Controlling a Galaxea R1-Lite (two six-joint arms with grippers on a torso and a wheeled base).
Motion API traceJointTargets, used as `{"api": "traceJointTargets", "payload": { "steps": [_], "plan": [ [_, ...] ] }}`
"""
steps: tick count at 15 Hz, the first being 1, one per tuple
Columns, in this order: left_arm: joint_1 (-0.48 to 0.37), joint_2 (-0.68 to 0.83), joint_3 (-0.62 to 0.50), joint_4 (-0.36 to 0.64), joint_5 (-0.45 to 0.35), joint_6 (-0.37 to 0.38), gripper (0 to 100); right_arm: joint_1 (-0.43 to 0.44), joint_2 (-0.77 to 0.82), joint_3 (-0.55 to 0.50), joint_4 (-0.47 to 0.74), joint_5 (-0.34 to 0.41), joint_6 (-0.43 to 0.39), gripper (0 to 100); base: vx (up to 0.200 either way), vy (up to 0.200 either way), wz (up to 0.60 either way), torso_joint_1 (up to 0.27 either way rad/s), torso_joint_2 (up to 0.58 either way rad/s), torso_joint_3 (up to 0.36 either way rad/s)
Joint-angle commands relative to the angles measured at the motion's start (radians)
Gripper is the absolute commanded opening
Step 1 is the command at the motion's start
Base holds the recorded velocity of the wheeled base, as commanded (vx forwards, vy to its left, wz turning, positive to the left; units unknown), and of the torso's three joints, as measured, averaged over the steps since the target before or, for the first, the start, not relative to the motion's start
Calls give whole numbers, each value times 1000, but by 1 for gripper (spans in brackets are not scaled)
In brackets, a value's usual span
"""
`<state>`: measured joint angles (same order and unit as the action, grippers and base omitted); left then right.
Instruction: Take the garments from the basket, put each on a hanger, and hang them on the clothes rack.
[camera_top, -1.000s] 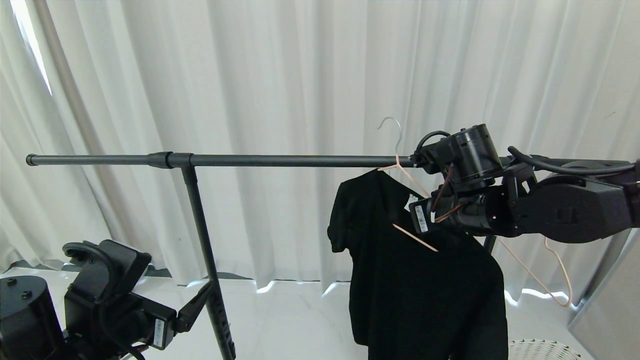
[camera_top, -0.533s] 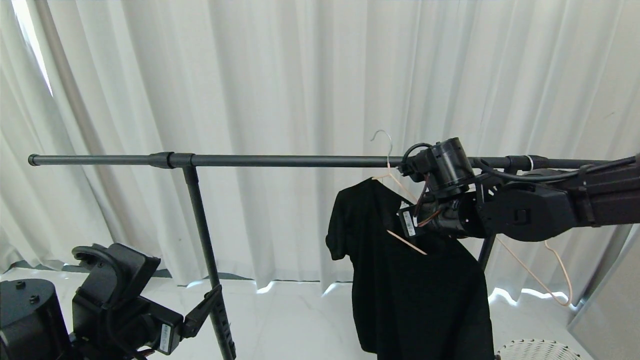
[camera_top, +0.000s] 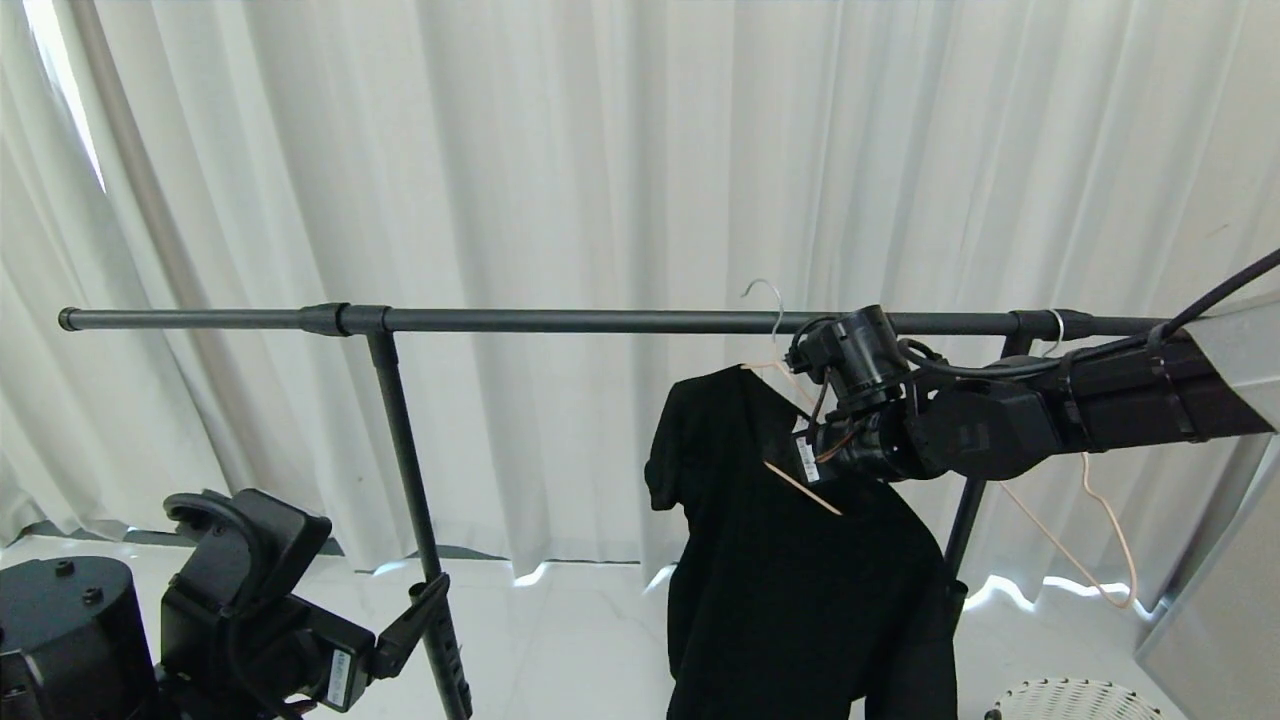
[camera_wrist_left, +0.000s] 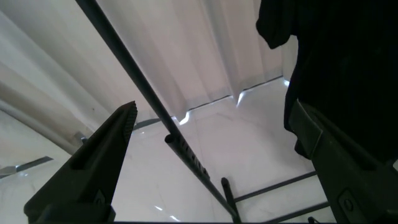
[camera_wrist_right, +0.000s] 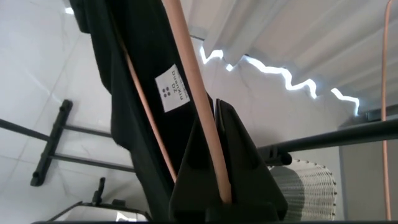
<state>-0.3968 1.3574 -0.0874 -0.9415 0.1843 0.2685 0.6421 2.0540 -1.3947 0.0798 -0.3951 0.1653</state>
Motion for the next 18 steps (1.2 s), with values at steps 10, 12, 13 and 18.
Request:
{"api": "traceJointTargets", "payload": {
  "steps": [10, 12, 13, 18],
  "plan": [
    [0, 14, 0, 0, 0, 0, 100, 21, 8, 5, 25, -4, -6, 0, 0, 0, 0, 0, 0, 0],
    [0, 14, 0, 0, 1, 0, 100, 21, 8, 0, 25, -4, -6, 0, 0, 0, 0, 0, 0, 0],
    [0, 14, 0, 0, 0, 0, 100, 21, 5, 2, 26, -4, -4, 0, 0, 0, 0, 0, 0, 0],
    [4, 8, 0, 0, 1, 0, 100, 31, -57, 0, 21, -1, 14, 100, 0, 0, 0, 0, 0, 0]
  ]
}}
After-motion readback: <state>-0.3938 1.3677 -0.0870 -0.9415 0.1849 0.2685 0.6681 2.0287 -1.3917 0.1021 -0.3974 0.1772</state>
